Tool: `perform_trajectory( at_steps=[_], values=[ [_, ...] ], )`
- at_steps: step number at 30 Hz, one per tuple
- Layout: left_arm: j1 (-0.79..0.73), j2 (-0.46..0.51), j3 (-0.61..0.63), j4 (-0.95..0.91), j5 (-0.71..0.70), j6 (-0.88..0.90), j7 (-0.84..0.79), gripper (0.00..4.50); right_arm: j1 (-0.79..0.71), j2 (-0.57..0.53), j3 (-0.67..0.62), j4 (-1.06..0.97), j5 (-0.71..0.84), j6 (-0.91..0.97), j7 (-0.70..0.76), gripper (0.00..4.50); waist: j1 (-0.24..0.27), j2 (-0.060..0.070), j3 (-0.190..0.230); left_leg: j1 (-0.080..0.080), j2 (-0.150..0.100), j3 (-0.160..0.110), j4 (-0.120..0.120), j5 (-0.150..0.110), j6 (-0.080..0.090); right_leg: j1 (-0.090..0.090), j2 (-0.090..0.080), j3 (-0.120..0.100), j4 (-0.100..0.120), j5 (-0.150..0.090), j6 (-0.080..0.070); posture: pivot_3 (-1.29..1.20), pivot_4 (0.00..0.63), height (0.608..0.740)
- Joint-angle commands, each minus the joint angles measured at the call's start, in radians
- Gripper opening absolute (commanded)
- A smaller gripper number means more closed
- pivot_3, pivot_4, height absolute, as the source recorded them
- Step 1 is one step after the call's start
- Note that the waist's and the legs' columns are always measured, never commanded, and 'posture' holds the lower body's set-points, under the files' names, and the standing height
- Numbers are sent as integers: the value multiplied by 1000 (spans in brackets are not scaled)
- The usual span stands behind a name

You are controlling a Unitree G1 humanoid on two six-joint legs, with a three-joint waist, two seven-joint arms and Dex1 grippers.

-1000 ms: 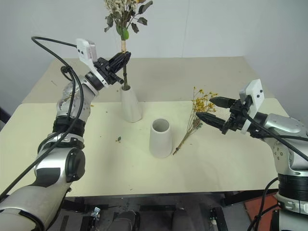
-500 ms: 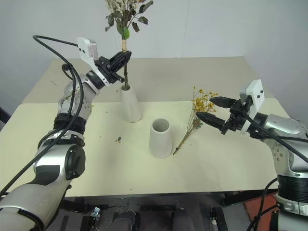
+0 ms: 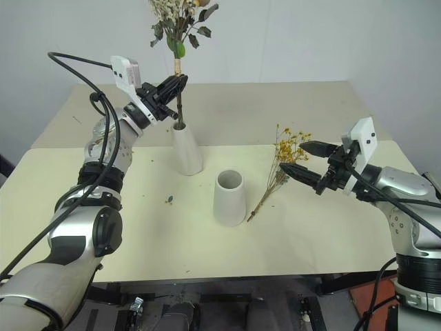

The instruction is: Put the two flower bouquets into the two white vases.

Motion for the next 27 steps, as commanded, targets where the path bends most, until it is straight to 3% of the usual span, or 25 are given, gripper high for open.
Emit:
perform_trajectory(
  at_steps=[1,27],
  values=[
    [-5,0,7,-16,3,-22,-4,23,-3,-5,-43,-35,24,-20,-1,4500,0,0,0,0,0,0,0,0,0,0,0,0,0,0,0,0,150,740],
    [-44,-10,43,3,0,-19,6,23,1,5,-44,-42,23,-20,-6,4500,0,0,0,0,0,0,1,0,0,0,0,0,0,0,0,0,150,740]
  ],
)
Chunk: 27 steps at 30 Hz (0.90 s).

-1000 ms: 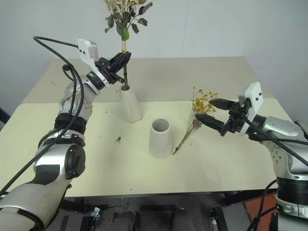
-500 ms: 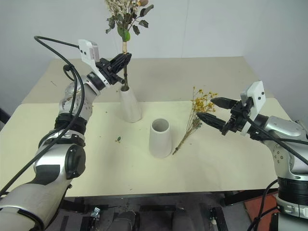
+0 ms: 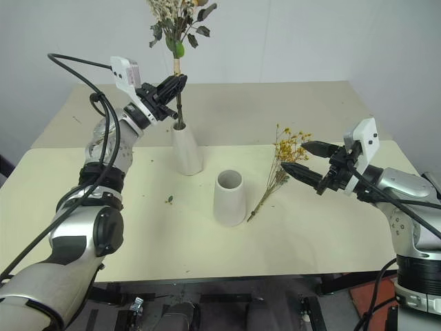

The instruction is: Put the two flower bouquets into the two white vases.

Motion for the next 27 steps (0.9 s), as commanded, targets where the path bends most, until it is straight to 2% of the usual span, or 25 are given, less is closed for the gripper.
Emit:
perform_trajectory(
  at_steps=[1,20,27],
  values=[
    [-43,2,14,-1,-11,-20,2,23,-7,-2,-33,-40,24,-20,-4,4500,0,0,0,0,0,0,0,0,0,0,0,0,0,0,0,0,150,740],
    [37,9,-10,-27,22,-39,2,23,10,9,-36,-54,25,-17,-12,4500,0,0,0,0,0,0,0,0,0,0,0,0,1,0,0,0,150,740],
    [13,17,1,-24,11,-32,10,23,2,11,-30,-46,21,-20,-12,4500,0,0,0,1,0,0,2,0,0,1,0,0,1,0,0,0,150,740]
  ],
)
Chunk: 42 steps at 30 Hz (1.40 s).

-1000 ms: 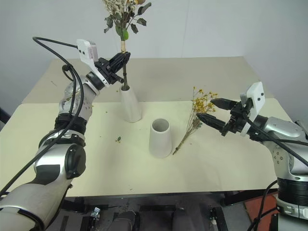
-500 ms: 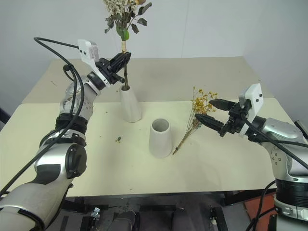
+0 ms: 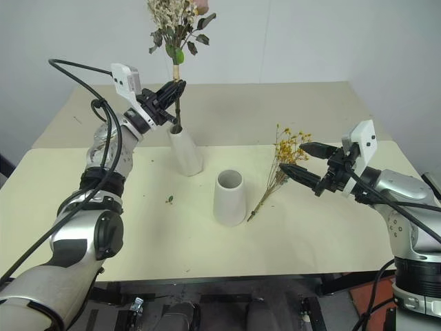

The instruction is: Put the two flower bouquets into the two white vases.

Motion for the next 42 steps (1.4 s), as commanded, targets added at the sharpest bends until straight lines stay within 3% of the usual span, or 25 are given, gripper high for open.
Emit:
perform_trajectory(
  at_steps=[1,26,42],
  values=[
    [-26,13,8,-14,-4,-2,6,23,-11,0,-28,-27,21,-21,-4,4500,0,0,0,0,0,0,0,0,0,0,0,0,0,0,0,0,150,740],
    [-93,31,29,-39,-38,12,-24,23,-6,21,-29,-35,19,-32,-19,4500,1,0,0,-1,0,0,1,0,0,0,0,0,0,0,0,0,150,740],
    [-82,14,22,44,-1,-100,-18,23,21,35,-44,-67,27,-29,-37,4500,1,0,0,-1,0,0,1,0,0,-1,0,0,1,0,0,0,150,740]
  ],
)
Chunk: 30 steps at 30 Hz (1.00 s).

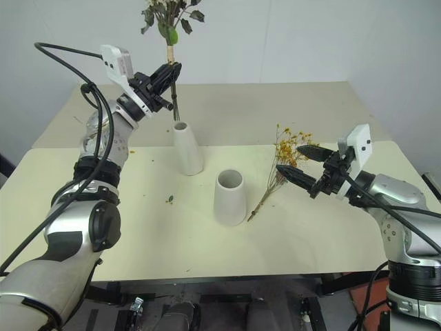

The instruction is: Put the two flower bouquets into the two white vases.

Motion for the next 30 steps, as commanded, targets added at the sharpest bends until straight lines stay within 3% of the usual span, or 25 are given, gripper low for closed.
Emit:
perform_trajectory(
  at_steps=[1,30],
  values=[
    [-6,-7,9,-4,-2,-62,-6,23,-5,-10,-44,-48,27,-24,-4,4500,0,0,0,0,0,0,0,0,0,0,0,0,0,0,0,0,150,740],
    [89,-39,20,-54,-22,-97,-24,23,-5,-2,-36,-47,24,-24,-8,4500,0,0,0,0,0,0,0,0,0,0,0,0,6,0,0,0,150,740]
  ],
)
